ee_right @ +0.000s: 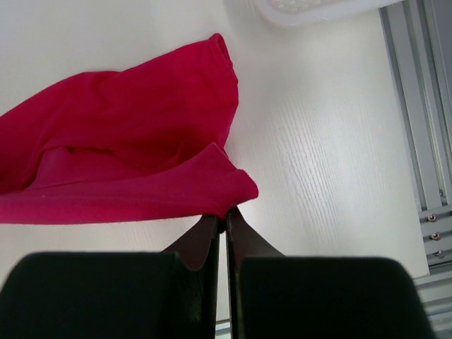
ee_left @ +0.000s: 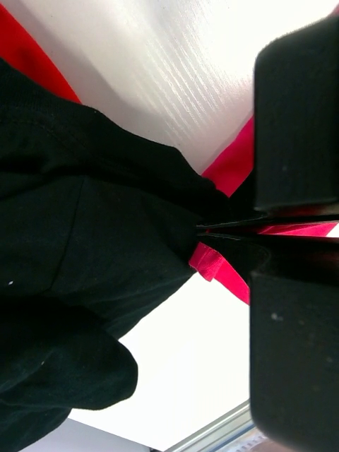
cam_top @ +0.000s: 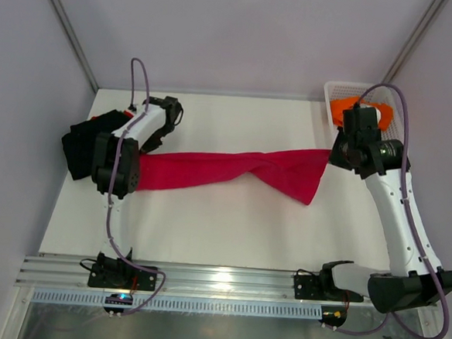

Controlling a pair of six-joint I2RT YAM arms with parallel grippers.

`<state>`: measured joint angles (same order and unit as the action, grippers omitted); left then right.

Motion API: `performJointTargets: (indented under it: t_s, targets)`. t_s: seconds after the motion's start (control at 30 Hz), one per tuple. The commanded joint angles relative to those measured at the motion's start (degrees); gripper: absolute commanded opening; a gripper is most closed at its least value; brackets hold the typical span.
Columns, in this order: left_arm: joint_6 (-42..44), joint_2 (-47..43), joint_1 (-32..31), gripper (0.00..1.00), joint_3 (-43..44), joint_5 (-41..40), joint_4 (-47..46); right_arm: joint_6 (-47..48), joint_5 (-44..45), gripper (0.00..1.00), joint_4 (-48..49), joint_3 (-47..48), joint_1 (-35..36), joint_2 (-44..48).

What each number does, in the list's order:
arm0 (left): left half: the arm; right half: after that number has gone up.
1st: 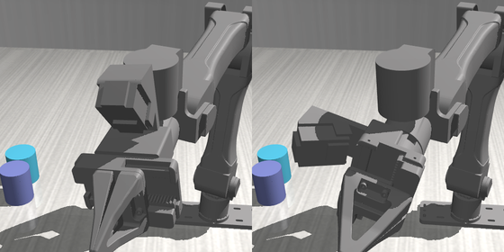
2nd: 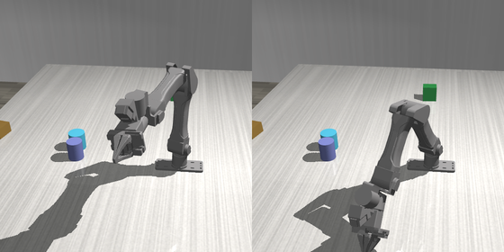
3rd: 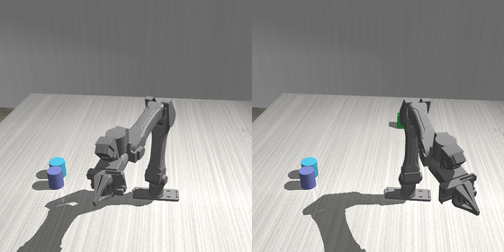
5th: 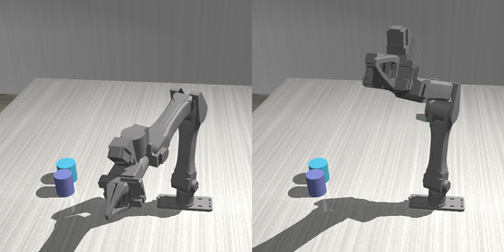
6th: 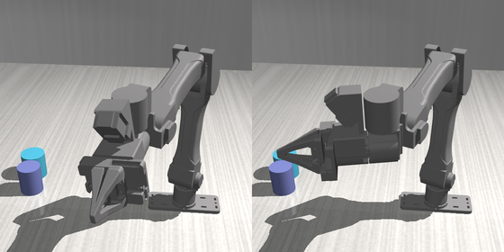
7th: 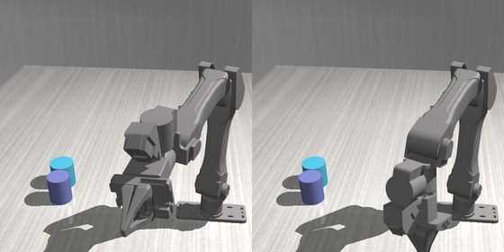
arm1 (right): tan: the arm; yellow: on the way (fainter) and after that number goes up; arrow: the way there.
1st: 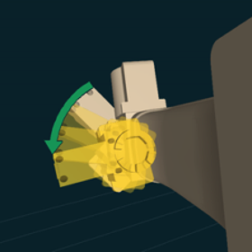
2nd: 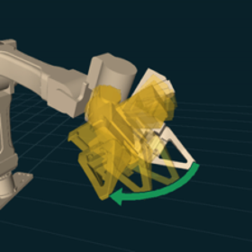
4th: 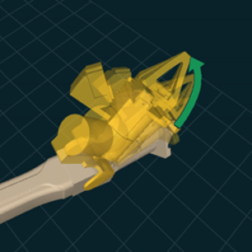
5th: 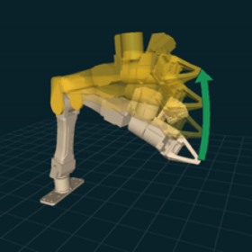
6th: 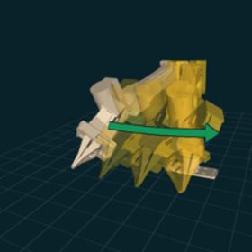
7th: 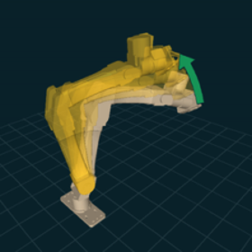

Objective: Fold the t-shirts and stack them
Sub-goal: Fold the other side of the tshirt into a rectangle

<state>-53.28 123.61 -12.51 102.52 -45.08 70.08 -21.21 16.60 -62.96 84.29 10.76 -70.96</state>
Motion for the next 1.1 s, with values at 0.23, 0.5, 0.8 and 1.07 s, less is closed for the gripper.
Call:
performJointTargets:
  t_s: [0.23,0.5,0.8,1.07]
  targets:
    - [0.01,2.07,0.65,0.00,4.09,-2.55,2.51,0.03,1.42,0.03,2.92,-7.46,-0.57,0.74]
    - [0.28,1.19,0.74,0.00,4.44,-3.00,3.04,1.87,1.86,0.03,8.02,-8.18,-0.57,-4.70]
    - [0.98,3.21,0.74,0.00,6.54,-2.21,3.48,2.86,3.97,0.03,15.24,0.16,-0.66,-25.35]
    - [1.51,3.83,0.82,0.00,7.17,-3.09,4.71,-2.61,-0.25,0.03,14.62,9.83,-0.66,-39.86]
